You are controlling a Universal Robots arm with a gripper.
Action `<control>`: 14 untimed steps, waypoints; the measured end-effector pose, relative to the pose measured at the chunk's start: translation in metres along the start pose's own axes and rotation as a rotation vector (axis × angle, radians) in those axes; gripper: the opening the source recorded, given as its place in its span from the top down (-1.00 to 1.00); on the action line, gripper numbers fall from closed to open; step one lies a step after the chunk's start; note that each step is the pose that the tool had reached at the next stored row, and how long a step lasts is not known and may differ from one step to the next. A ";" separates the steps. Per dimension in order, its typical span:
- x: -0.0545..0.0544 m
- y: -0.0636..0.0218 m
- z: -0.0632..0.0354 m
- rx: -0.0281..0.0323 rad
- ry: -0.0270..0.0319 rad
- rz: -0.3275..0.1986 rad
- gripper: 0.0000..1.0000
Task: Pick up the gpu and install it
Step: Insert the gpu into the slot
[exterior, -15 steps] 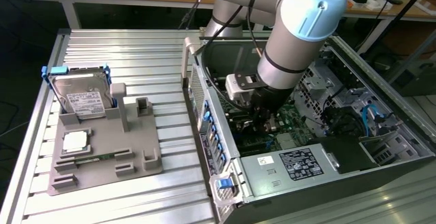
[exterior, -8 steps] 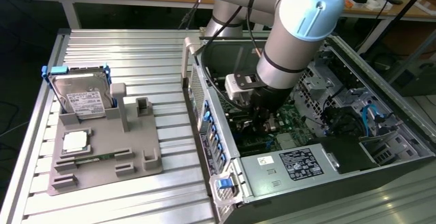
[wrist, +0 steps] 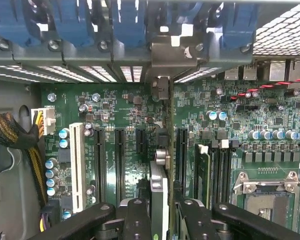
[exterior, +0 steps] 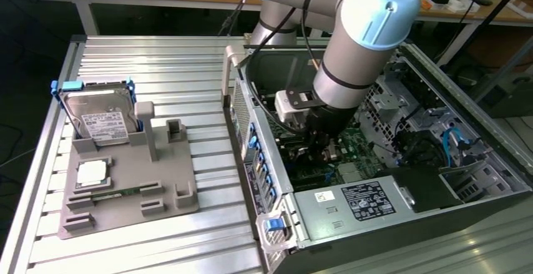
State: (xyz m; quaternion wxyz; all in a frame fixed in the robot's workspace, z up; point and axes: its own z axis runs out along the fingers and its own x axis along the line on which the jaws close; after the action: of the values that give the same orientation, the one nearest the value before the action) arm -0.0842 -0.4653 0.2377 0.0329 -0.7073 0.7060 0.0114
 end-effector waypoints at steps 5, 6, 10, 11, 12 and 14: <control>0.000 -0.0001 -0.0030 0.0001 -0.0001 -0.001 0.21; 0.000 -0.0002 -0.0049 0.0004 -0.0006 -0.001 0.21; -0.001 -0.0005 -0.0153 0.0001 -0.0001 -0.002 0.21; -0.001 -0.0006 -0.0183 0.0001 -0.0002 -0.002 0.21; -0.001 -0.0007 -0.0213 0.0000 0.0000 -0.002 0.21; -0.002 -0.0009 -0.0259 0.0001 -0.0001 -0.002 0.21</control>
State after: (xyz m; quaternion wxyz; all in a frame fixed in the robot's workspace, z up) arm -0.0841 -0.4651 0.2637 0.0330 -0.7079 0.7054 0.0114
